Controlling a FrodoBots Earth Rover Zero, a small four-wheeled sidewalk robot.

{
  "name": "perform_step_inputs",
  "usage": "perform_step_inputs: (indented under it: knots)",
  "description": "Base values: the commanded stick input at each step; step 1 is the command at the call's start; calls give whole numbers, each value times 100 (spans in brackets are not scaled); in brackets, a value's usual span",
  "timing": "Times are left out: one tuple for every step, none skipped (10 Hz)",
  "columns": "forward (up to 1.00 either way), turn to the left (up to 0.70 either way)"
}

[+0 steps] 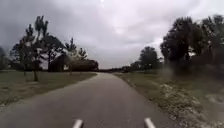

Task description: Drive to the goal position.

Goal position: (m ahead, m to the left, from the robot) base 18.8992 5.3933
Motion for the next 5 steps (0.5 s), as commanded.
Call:
perform_step_inputs:
  knots:
    - [84, 3]
    - [84, 3]
    - [84, 3]
    - [84, 3]
    - [84, 3]
